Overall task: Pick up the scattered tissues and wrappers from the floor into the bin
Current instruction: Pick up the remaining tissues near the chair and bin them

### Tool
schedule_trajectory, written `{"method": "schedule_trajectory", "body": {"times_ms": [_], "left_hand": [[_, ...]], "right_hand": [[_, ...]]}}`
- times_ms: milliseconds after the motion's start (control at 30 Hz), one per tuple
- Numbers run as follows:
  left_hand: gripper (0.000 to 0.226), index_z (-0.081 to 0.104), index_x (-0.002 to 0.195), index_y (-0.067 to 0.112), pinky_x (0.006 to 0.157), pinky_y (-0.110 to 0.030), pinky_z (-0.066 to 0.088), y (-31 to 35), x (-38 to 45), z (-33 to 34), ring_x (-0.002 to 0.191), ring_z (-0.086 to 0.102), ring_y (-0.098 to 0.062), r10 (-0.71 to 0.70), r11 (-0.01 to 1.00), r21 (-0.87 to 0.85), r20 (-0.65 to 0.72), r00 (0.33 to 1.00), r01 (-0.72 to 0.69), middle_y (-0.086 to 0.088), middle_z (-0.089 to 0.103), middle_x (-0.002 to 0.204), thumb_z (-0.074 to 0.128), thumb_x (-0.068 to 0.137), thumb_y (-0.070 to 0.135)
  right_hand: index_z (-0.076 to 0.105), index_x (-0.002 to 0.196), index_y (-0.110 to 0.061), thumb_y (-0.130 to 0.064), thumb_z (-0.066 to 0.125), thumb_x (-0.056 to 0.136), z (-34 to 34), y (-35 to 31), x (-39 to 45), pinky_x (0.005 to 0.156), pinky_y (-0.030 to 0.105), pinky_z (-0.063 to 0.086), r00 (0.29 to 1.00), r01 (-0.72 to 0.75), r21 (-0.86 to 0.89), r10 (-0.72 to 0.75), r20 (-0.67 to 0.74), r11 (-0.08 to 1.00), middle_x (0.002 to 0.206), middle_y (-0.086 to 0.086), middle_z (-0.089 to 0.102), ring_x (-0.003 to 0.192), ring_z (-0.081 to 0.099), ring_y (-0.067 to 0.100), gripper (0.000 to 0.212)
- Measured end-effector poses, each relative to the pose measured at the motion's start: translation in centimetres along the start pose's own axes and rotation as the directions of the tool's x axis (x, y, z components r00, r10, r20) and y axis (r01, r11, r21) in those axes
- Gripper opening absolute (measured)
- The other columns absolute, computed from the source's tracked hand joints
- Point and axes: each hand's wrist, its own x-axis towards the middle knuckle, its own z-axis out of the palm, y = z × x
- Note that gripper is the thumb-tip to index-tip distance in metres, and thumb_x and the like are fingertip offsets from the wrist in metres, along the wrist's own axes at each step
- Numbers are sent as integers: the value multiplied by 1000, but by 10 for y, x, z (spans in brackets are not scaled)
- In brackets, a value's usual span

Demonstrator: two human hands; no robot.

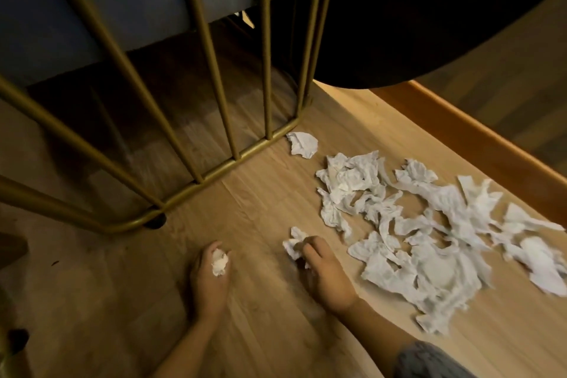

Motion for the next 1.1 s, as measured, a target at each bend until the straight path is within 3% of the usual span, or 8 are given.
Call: {"method": "schedule_trajectory", "body": {"times_ms": [300,367,500,667,800,867,1000,1100], "left_hand": [[39,72,104,17,91,-16,44,111,14,91,101,58,-13,357,925,-215,224,907,-312,4,58,113,69,73,-5],[42,69,112,17,98,-20,40,137,12,119,117,49,-12,430,899,-241,334,839,-365,1,52,128,68,76,-3],[35,68,111,17,111,-28,29,155,-1,154,139,28,-19,491,871,-235,414,766,-431,0,46,136,69,79,1],[36,65,86,15,87,-25,43,139,-29,149,101,50,-15,430,903,-168,361,827,-396,-1,57,101,85,65,36],[41,64,106,12,87,-27,49,129,-42,134,98,56,-13,455,889,-210,298,839,-407,-2,62,104,81,69,9],[44,66,111,9,89,-26,48,123,-46,127,102,58,-15,466,883,-197,271,842,-425,-6,64,108,79,69,1],[23,74,85,5,71,-28,53,118,-50,112,82,61,-19,462,880,-205,167,871,-427,-8,60,95,78,64,-4],[17,70,76,3,82,-24,49,129,-51,107,94,56,-15,457,865,-285,112,882,-412,-8,57,108,63,69,16]], "right_hand": [[69,104,-4,4,39,69,-101,37,-26,87,11,40,742,-335,100,328,-585,937,106,5,53,98,53,12,47],[69,102,-3,1,42,70,-113,55,-43,93,6,30,712,-448,89,415,-566,890,107,9,56,105,51,17,42],[64,117,-12,-38,41,88,-105,79,-70,100,33,29,737,-621,-116,528,-422,775,127,8,56,123,45,32,46],[18,151,-29,-87,30,76,-73,70,-88,110,50,-19,783,-622,-289,594,-186,728,156,-1,21,146,6,29,95],[48,134,-24,-61,45,89,-54,59,-93,113,57,22,837,-547,-306,510,-198,779,132,6,47,128,39,31,58],[58,104,-20,-36,54,88,-45,56,-101,92,47,44,880,-459,-257,397,-259,851,111,1,49,106,47,24,23],[55,88,-13,-18,61,81,-44,50,-116,76,37,45,933,-281,-130,239,-270,951,98,2,49,92,50,23,11],[60,105,-10,-13,58,81,-59,44,-122,85,27,44,893,-216,-32,184,-411,976,106,5,54,101,51,18,24]]}}
